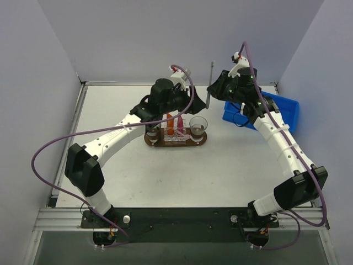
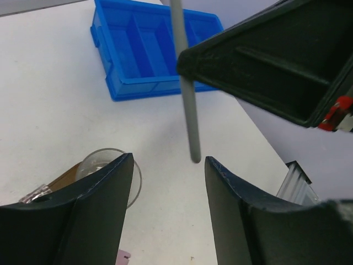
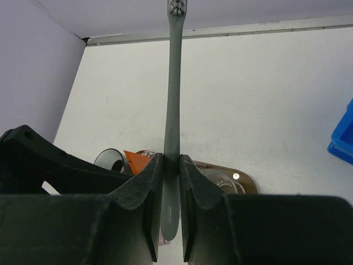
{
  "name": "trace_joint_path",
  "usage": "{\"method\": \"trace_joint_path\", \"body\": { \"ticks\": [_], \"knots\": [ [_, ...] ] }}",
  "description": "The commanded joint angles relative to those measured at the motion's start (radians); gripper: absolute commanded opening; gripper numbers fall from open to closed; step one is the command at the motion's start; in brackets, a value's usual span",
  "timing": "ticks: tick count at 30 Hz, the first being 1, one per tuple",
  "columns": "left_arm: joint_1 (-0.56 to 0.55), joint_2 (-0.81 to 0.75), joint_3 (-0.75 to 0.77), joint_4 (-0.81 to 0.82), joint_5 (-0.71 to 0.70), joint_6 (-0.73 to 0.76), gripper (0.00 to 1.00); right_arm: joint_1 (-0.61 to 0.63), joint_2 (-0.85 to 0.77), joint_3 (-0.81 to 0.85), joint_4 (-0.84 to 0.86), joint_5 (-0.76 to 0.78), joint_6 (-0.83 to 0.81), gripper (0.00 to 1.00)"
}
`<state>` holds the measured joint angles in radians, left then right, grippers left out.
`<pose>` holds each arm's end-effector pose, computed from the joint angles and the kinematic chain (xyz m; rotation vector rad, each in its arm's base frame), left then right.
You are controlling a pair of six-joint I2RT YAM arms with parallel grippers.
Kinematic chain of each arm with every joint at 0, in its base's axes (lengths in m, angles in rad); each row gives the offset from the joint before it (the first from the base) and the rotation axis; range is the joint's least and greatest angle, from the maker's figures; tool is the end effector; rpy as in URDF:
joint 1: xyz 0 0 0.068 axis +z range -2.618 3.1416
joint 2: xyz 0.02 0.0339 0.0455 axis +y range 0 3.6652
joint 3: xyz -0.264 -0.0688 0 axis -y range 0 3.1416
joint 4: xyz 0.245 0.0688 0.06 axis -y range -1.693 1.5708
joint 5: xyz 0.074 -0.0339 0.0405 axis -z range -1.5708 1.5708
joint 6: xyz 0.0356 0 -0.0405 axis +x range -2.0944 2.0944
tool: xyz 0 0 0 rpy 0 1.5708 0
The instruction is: Prepare toiletry sets of a toothbrush and toothpaste on the tray
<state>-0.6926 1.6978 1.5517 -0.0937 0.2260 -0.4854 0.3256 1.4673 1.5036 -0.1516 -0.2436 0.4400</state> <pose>0.3106 -0.2680 0.3733 0.3693 1.8951 -1.0201 0.3224 0.1179 0.4325 -0.0896 1.7414 0.7736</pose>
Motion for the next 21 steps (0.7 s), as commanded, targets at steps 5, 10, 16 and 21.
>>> {"method": "trace_joint_path", "body": {
  "ticks": [5, 10, 16, 21],
  "knots": [
    [-0.024, 0.010, 0.044, 0.106, 0.016, -0.081, 0.65, 0.030, -0.074, -0.043, 0.067, -0.020, 0.039, 0.00],
    [-0.025, 0.051, 0.093, 0.058, 0.033, -0.090, 0.65, 0.033, -0.093, -0.057, 0.080, -0.026, 0.045, 0.00],
    [-0.039, 0.074, 0.116, 0.057, 0.041, -0.090, 0.61, 0.041, -0.104, -0.060, 0.084, -0.036, 0.045, 0.00],
    [-0.044, 0.083, 0.127, 0.057, 0.055, -0.094, 0.35, 0.043, -0.104, -0.063, 0.081, -0.042, 0.045, 0.00]
  ]
}}
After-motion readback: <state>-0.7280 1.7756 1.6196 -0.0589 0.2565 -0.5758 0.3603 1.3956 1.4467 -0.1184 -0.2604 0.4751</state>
